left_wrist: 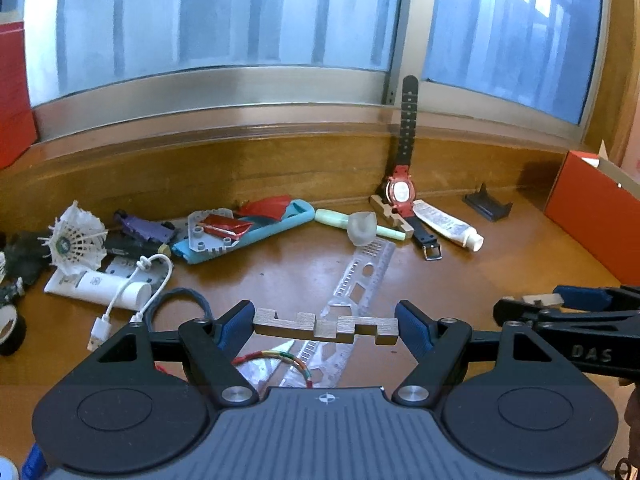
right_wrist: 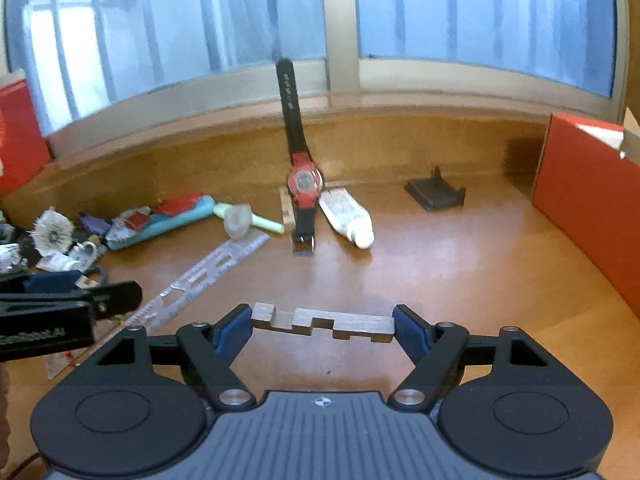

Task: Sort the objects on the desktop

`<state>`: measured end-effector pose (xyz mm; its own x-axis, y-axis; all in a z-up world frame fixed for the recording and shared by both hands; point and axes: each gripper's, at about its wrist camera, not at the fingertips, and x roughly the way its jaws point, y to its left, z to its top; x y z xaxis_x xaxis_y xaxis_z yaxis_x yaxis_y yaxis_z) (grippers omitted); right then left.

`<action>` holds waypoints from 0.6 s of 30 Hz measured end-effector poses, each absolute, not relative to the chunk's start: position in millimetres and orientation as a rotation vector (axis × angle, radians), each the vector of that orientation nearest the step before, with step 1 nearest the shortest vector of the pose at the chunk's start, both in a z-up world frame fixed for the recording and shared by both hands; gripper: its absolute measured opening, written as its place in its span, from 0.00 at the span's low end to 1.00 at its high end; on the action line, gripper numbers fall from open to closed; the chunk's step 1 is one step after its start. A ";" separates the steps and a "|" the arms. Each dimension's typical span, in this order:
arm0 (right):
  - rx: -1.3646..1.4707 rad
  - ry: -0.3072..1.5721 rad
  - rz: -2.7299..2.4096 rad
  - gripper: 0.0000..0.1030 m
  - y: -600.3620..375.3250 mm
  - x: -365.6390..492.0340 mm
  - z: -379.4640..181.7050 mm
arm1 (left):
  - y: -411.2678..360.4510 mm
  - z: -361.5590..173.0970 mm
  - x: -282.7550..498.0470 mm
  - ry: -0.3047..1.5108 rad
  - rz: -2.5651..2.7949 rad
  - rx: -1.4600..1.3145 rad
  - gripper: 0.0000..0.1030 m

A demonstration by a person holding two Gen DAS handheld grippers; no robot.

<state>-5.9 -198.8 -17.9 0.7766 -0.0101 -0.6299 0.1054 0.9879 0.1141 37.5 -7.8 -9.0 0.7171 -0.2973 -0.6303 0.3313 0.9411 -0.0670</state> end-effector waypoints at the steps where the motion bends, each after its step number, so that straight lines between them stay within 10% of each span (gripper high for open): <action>1: 0.142 0.665 -0.044 0.76 -201.1 -9.0 -14.8 | -9.7 -7.5 35.0 0.683 -0.338 0.051 0.74; 18: 0.034 0.578 0.220 0.76 -270.8 -54.4 8.7 | -81.6 3.1 -17.5 0.684 -0.141 -0.001 0.74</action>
